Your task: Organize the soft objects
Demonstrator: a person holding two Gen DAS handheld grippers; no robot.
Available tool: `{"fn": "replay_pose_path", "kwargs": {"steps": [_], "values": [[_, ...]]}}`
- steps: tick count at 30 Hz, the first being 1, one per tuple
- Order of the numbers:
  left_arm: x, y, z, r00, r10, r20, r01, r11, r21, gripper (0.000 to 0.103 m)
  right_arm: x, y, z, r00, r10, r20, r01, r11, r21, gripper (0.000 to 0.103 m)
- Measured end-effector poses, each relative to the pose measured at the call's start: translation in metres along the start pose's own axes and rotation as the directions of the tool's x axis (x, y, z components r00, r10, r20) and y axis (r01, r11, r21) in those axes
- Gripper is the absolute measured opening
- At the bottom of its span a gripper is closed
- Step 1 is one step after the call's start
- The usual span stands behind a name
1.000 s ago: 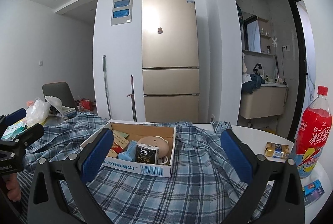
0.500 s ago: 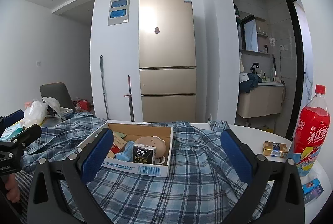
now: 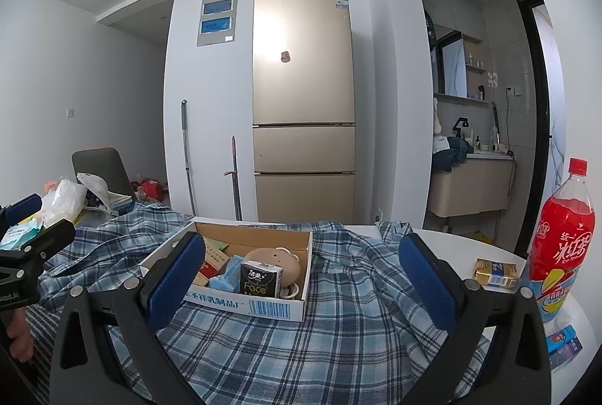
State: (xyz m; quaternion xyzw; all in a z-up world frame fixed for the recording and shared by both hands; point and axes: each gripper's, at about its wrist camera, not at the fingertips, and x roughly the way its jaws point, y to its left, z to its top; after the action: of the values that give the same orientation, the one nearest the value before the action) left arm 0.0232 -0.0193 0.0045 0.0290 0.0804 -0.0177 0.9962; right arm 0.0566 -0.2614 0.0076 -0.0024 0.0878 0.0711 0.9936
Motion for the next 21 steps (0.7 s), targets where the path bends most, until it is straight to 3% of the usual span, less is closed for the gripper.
{"fn": "replay_pose_path", "kwargs": {"steps": [21], "values": [[0.0010, 0.0007, 0.0009, 1.000, 0.004, 0.000, -0.004, 1.000, 0.002, 0.103, -0.0005, -0.0005, -0.0007, 1.000, -0.002, 0.000, 0.002, 1.000, 0.001, 0.103]]}}
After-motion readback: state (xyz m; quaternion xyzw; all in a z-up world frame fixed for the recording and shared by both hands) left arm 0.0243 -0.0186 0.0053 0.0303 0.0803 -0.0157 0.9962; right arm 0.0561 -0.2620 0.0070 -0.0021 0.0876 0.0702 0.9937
